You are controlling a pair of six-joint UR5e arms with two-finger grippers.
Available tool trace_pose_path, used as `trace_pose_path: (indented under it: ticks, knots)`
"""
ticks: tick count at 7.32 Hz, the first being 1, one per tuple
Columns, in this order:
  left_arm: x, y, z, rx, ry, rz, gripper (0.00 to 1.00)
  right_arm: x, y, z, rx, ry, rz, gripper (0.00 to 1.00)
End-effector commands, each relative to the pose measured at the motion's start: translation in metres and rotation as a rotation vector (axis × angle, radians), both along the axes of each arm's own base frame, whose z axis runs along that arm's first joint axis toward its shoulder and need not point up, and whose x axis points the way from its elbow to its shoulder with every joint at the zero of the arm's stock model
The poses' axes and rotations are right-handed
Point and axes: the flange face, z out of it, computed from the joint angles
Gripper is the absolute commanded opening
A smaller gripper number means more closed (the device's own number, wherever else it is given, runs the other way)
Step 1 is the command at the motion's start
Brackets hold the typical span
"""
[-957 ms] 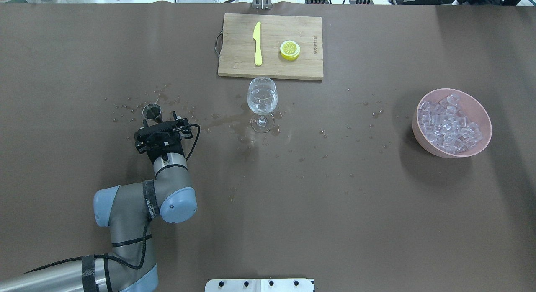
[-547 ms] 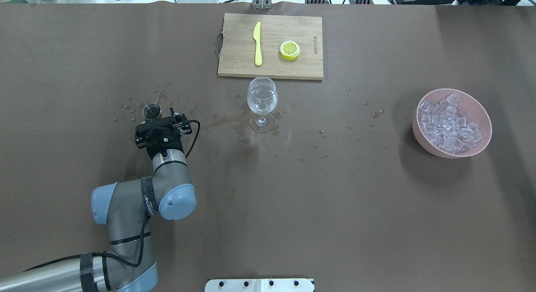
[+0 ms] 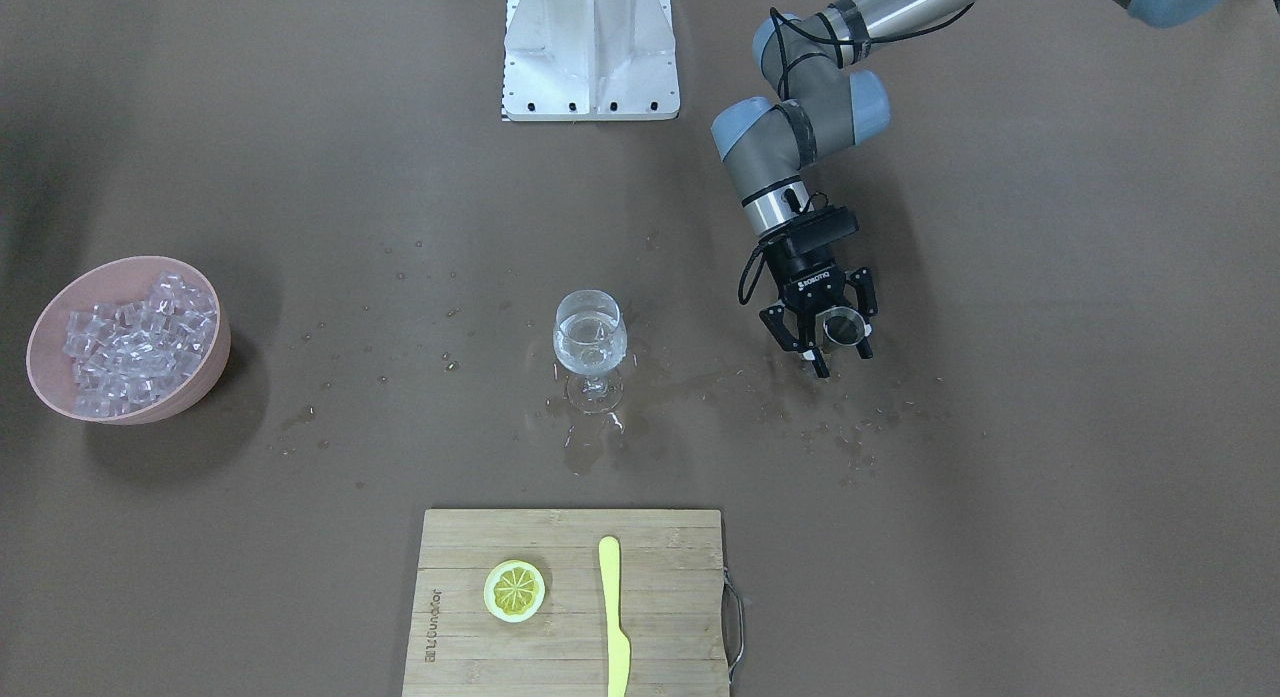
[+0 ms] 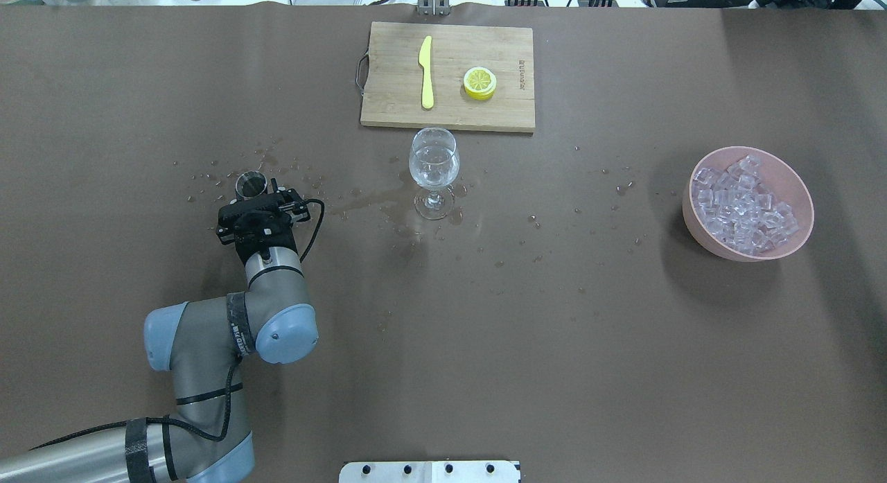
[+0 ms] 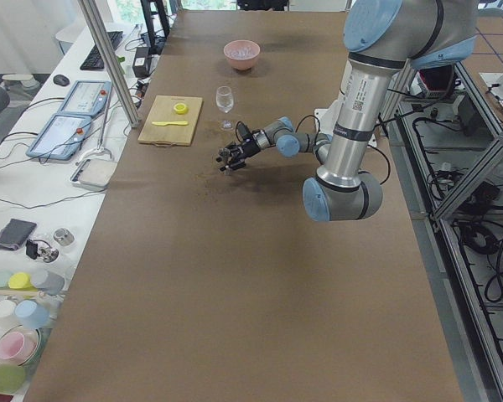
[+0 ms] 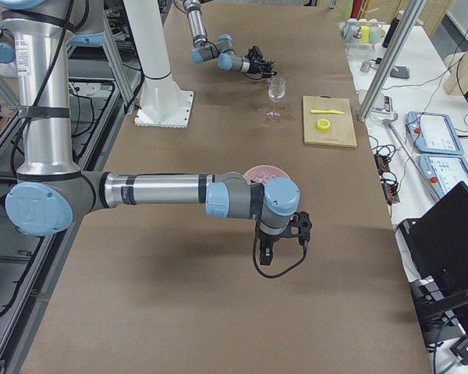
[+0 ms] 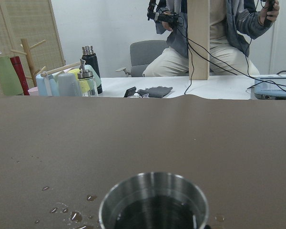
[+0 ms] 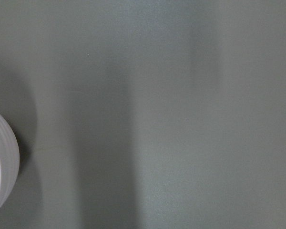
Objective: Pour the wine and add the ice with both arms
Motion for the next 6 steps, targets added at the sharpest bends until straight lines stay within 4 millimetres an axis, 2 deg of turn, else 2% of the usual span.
trace_pose_path:
  ticks: [1,3,4,5,6]
  knots:
    - [0.0007,0.0011,0.0025,-0.003,-0.001,0.001,0.63,0.0000,-0.0004,0.0000,0.000,0.000,0.000,1.00]
    - [0.0014,0.0021,0.0026,-0.004,0.001,0.003,0.57,0.0000,-0.0004,0.0000,0.000,0.000,0.000,1.00]
    - [0.0021,0.0030,0.0025,-0.005,0.004,0.004,0.47,0.0000,-0.0003,0.0002,-0.002,0.000,0.000,1.00]
    - [0.0029,0.0028,0.0006,-0.005,0.009,0.004,0.42,0.0000,-0.0003,0.0002,-0.002,0.000,0.000,1.00]
    - [0.0042,0.0044,-0.0011,-0.004,0.013,0.006,0.40,0.0000,-0.0003,0.0002,-0.002,0.000,0.000,1.00]
